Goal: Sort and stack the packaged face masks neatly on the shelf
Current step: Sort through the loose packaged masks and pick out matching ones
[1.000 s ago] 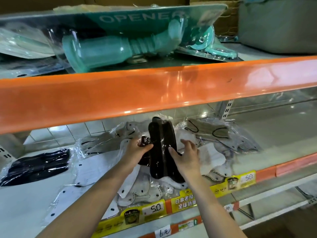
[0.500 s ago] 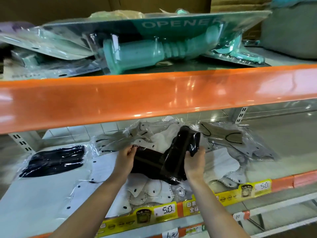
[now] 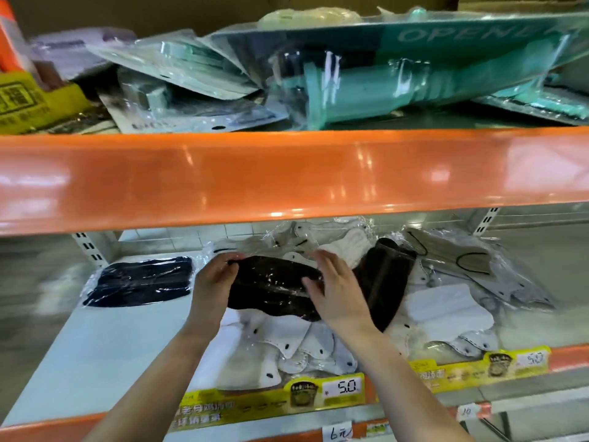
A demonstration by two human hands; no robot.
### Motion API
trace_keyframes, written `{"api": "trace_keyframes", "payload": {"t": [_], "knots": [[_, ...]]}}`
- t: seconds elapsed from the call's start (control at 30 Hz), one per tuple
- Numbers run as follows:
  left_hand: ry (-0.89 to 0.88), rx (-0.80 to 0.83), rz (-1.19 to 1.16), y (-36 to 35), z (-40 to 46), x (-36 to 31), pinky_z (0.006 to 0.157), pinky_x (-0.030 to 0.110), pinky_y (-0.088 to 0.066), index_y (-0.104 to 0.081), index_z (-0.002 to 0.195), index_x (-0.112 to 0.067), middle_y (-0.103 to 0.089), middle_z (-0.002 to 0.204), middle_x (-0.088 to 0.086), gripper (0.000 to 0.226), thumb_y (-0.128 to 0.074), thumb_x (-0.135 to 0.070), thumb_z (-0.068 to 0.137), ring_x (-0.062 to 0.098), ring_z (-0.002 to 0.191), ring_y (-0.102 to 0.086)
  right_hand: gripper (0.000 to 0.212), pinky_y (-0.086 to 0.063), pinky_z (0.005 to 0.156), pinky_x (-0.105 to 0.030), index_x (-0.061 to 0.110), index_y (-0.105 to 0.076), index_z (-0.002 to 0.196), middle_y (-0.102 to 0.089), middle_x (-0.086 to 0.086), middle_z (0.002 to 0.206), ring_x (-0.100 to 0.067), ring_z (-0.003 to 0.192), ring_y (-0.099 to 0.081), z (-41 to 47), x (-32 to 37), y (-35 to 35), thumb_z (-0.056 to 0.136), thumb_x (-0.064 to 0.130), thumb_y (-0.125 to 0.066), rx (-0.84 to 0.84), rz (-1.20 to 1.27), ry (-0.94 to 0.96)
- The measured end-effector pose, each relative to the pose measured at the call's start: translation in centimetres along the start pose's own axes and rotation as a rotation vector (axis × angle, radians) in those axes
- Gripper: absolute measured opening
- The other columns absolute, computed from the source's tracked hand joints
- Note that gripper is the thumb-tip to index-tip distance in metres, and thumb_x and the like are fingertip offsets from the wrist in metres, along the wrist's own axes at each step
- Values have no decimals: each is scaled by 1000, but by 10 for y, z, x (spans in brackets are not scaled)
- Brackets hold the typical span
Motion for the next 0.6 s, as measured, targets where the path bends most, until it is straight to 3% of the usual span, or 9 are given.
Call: {"api": "trace_keyframes", "payload": {"t": [0.1, 0.17, 0.27, 0.33, 0.4, 0.47, 0.53, 0.6], "knots": [[-113, 104, 86, -10, -2, -29, 74, 14, -45, -68, 87, -19, -71, 82, -13, 27, -54, 4, 90, 2, 80, -63, 53, -34, 107, -35, 17, -42, 140, -48, -1, 140, -21, 129, -43, 11, 41, -15, 93, 35, -57, 131, -1, 81], [-158, 131, 105, -12, -1, -42, 75, 11, -45, -68, 91, -21, -71, 85, -14, 27, -56, 3, 89, 1, 82, -63, 37, -45, 94, -36, 18, -52, 128, -61, -2, 123, -24, 112, -57, 19, 55, -16, 93, 29, -57, 114, 27, 59], [-182, 52, 132, -1, 0, -45, 81, 11, -46, -59, 115, -22, -66, 103, -9, 34, -61, 0, 88, 0, 94, -61, 17, -52, 70, -35, 14, -57, 105, -67, 0, 88, -21, 79, -64, 27, 60, -15, 93, 26, -55, 46, 115, -28], [-114, -34, 96, 12, 0, -32, 80, 13, -47, -48, 127, -17, -62, 109, -3, 46, -65, -2, 86, 2, 96, -61, 12, -49, 57, -27, 13, -54, 97, -61, 5, 74, -12, 64, -60, 29, 51, -15, 92, 25, -57, 0, 334, -184], [7, -34, 85, 16, -5, -14, 80, 17, -48, -43, 130, -15, -60, 112, 1, 50, -66, -7, 86, 5, 96, -61, 12, -48, 57, -24, 12, -57, 94, -63, 1, 76, -12, 66, -61, 24, 39, -22, 91, 24, -60, -51, 591, -363], [162, 48, 98, 12, -13, 7, 79, 24, -51, -48, 123, -16, -64, 109, 6, 39, -65, -14, 88, 11, 91, -64, 12, -54, 71, -36, 15, -61, 90, -68, -5, 82, -20, 76, -66, 13, 28, -37, 89, 27, -63, -102, 755, -539], [272, 138, 154, 8, -22, 20, 75, 32, -54, -58, 115, -13, -70, 98, 10, 27, -64, -15, 89, 20, 84, -68, 18, -55, 73, -43, 17, -61, 84, -67, -8, 81, -22, 75, -66, 3, 23, -55, 86, 35, -62, -113, 792, -654], [301, 183, 187, 11, -25, 25, 65, 28, -54, -62, 112, -13, -72, 87, 10, 22, -64, -11, 89, 20, 75, -69, 13, -52, 65, -21, 16, -58, 92, -65, -4, 84, -15, 75, -64, -3, 29, -66, 92, 29, -59, -68, 802, -655]]}}
Point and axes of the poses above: each hand's wrist, its own z-axis towards the middle knuckle, its own y-axis out of the back of the hand, x = y × z, the point moved 8 cm from there along z, towards the middle knuckle
